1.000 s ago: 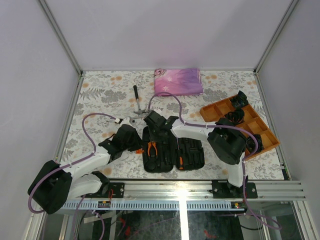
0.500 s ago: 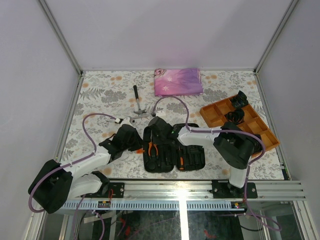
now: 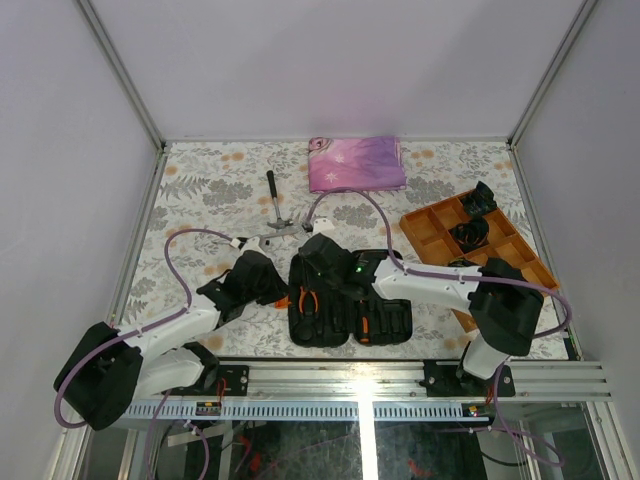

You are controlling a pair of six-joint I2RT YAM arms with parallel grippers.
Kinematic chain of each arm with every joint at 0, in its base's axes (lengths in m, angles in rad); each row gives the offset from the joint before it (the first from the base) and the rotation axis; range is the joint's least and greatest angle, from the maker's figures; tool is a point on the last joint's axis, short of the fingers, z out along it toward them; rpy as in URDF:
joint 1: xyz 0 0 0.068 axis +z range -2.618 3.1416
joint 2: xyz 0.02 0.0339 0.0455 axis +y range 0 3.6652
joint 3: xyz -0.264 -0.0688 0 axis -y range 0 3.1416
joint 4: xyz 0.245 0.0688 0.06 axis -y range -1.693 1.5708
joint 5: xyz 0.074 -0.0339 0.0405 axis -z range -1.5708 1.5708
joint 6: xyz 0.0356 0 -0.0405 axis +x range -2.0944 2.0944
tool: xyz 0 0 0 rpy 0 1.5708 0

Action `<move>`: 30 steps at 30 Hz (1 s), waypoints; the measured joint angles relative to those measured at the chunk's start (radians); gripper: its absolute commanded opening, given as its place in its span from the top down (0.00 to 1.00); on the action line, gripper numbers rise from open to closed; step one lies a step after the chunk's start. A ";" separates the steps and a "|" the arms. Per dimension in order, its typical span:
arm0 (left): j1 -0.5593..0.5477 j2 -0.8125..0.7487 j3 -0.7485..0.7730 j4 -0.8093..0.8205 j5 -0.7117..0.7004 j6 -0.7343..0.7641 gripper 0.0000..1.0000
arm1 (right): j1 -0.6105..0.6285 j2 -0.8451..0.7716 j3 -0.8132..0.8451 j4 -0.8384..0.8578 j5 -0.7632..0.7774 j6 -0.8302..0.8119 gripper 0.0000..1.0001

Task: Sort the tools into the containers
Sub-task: Adjust the pliers in the storage box.

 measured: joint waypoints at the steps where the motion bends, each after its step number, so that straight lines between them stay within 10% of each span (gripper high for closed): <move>1: 0.000 -0.001 0.000 0.000 0.000 -0.001 0.93 | 0.000 -0.011 -0.002 -0.007 0.003 0.002 0.69; 30: 0.000 -0.003 -0.001 -0.003 0.000 -0.008 0.94 | -0.001 0.062 -0.067 -0.052 -0.137 0.054 0.81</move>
